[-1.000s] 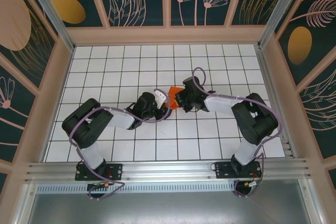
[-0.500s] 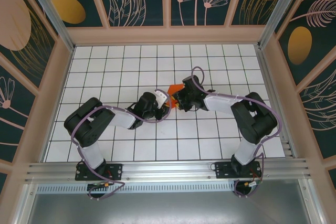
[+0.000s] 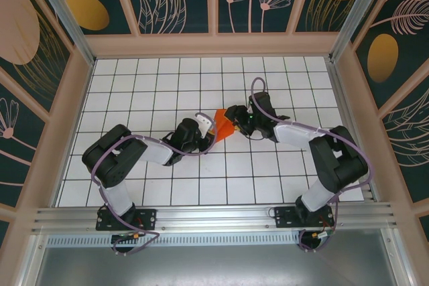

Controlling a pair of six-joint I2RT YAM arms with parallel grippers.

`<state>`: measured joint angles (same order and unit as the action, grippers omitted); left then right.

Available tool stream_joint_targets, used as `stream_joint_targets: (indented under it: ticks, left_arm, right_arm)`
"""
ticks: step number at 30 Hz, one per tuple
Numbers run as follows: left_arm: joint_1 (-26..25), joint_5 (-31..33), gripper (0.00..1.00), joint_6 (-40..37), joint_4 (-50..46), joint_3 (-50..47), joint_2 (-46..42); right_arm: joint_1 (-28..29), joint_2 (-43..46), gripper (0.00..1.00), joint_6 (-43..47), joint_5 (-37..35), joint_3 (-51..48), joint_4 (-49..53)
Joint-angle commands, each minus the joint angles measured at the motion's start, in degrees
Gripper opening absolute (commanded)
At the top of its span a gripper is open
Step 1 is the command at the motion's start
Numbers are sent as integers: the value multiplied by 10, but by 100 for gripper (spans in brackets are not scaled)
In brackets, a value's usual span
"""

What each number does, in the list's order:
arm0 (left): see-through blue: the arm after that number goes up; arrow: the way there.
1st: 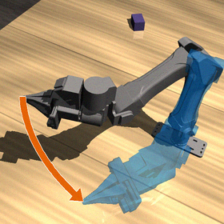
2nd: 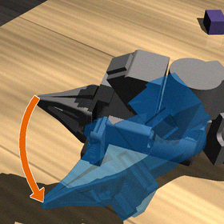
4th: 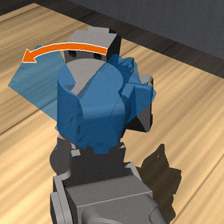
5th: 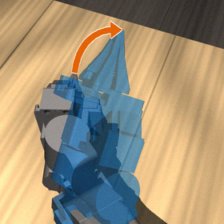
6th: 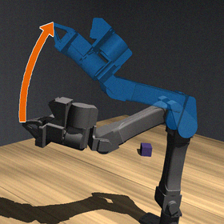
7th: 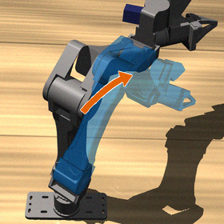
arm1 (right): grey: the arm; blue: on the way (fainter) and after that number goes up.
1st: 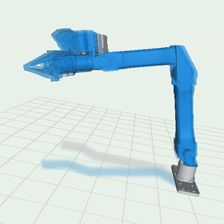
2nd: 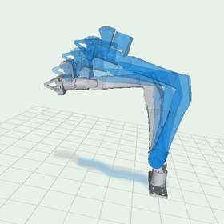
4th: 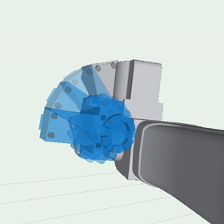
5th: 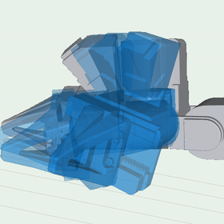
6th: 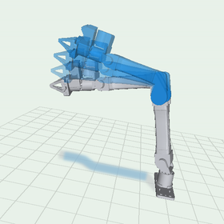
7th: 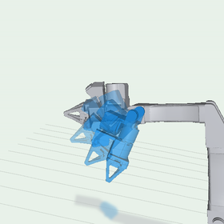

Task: Fold a paper plane with a square sheet of paper (pick it up from the middle)
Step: Fourth fold the wing at the center of the table.

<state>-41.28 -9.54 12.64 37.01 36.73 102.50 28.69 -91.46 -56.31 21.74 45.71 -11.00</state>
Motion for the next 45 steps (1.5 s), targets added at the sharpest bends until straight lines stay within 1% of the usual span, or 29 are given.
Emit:
stream_joint_targets:
  ticks: [1, 5, 7, 11, 18, 26, 31, 39, 45]
  left_arm:
    - [-4, -46, 8, 90, 28, -3, -7]
    - [-4, -74, 7, 159, 45, -2, 1]
    - [-3, -86, 7, 181, 54, -3, 5]
    - [-2, -95, 6, 205, 54, 4, 10]
    - [-3, -101, 5, 240, 57, 8, 28]
    - [3, -101, 4, 310, 107, -12, 31]
    - [6, -89, 4, 346, 115, -19, 31]
    - [11, -90, 4, 383, 128, -29, 44]
    - [14, -90, 4, 397, 126, -28, 54]
  right_arm:
    - [-6, 16, 59, 106, 56, -41, -72]
    - [-7, 7, 58, 132, 91, -72, -122]
    - [-8, 1, 57, 136, 98, -81, -139]
    - [-7, -24, 51, 156, 109, -73, -137]
    - [-10, -47, 44, 177, 102, -67, -142]
    - [-12, -69, 43, 180, 101, -64, -152]
    - [-11, -78, 43, 181, 96, -60, -152]
    - [-12, -97, 43, 189, 97, -38, -136]
    - [-11, -104, 43, 197, 91, -27, -123]
